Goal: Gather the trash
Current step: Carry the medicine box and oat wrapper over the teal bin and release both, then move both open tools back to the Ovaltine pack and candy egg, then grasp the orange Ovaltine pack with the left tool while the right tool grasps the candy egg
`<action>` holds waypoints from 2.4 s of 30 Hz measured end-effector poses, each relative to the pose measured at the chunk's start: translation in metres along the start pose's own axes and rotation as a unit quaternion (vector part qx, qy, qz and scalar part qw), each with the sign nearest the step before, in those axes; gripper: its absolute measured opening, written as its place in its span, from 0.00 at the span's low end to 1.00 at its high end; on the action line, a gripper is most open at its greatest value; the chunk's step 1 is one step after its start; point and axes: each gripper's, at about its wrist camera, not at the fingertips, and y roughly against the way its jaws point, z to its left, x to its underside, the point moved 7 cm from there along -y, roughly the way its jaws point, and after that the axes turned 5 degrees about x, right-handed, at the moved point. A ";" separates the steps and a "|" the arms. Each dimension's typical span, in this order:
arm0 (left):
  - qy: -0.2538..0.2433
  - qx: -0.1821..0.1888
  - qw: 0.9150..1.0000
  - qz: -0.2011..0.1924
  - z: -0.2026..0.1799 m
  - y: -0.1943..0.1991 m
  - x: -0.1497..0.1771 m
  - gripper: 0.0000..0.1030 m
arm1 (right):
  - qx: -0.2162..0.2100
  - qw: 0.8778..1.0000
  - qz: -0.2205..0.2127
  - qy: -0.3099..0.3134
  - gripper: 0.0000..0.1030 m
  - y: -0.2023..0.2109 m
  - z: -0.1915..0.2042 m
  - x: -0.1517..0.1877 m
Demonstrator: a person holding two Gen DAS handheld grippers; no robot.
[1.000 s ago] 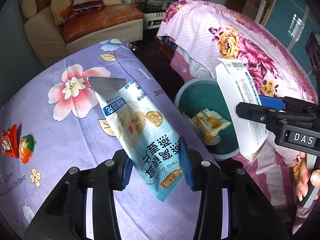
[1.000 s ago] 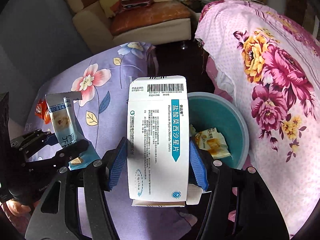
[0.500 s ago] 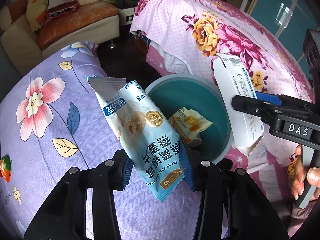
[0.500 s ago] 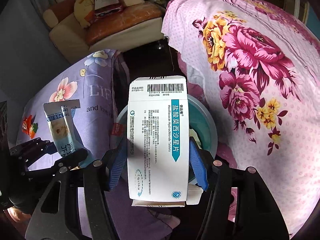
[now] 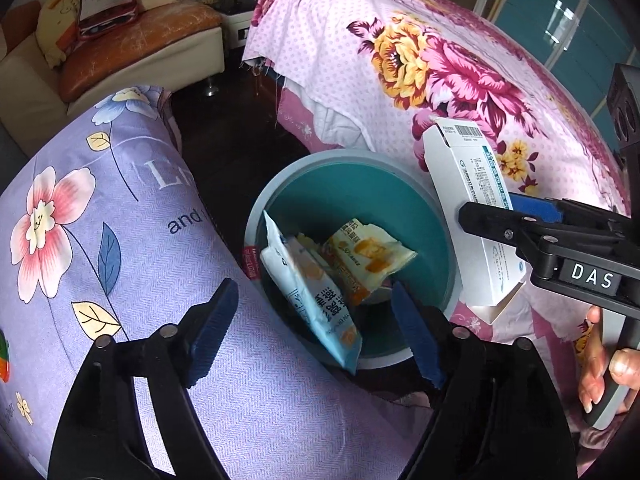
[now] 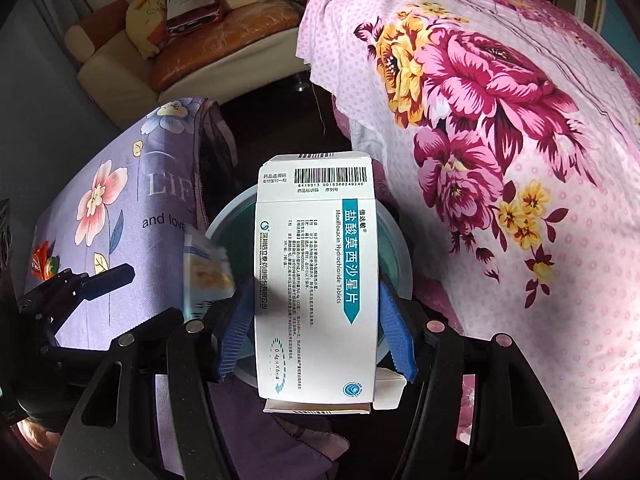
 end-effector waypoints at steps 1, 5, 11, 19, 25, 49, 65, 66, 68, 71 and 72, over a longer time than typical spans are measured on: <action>0.002 -0.003 1.000 0.000 0.003 0.000 0.000 0.83 | 0.001 1.000 0.002 0.002 0.56 -0.002 0.002 -0.001; 0.016 -0.009 1.000 0.001 0.016 0.000 0.005 0.89 | 0.005 1.000 0.010 0.006 0.56 -0.010 0.007 0.000; 0.031 -0.016 0.999 -0.001 0.035 0.004 0.011 0.89 | 0.015 0.999 0.028 0.016 0.57 -0.026 0.016 0.002; 0.047 -0.016 0.999 -0.011 0.058 0.015 0.015 0.89 | 0.024 0.999 0.045 0.014 0.64 -0.032 0.028 0.000; 0.068 -0.011 0.997 -0.018 0.078 0.029 0.023 0.89 | 0.033 0.998 0.042 0.025 0.74 -0.025 0.043 -0.003; 0.206 -0.104 0.971 -0.069 0.264 0.154 0.125 0.92 | -0.015 0.983 0.050 0.178 0.79 0.000 0.260 0.015; 0.313 -0.167 0.931 -0.088 0.404 0.214 0.218 0.92 | -0.087 0.960 0.080 0.255 0.79 -0.041 0.449 0.046; 0.317 -0.168 0.929 -0.089 0.409 0.215 0.221 0.92 | -0.090 0.959 0.081 0.257 0.79 -0.045 0.456 0.047; 0.325 -0.169 0.926 -0.091 0.420 0.217 0.226 0.92 | -0.098 0.957 0.082 0.259 0.79 -0.053 0.471 0.049; 0.339 -0.168 0.921 -0.096 0.434 0.219 0.233 0.92 | -0.101 0.956 0.081 0.262 0.79 -0.063 0.484 0.050; 0.344 -0.166 0.919 -0.097 0.437 0.219 0.235 0.92 | -0.103 0.956 0.083 0.263 0.76 -0.067 0.490 0.050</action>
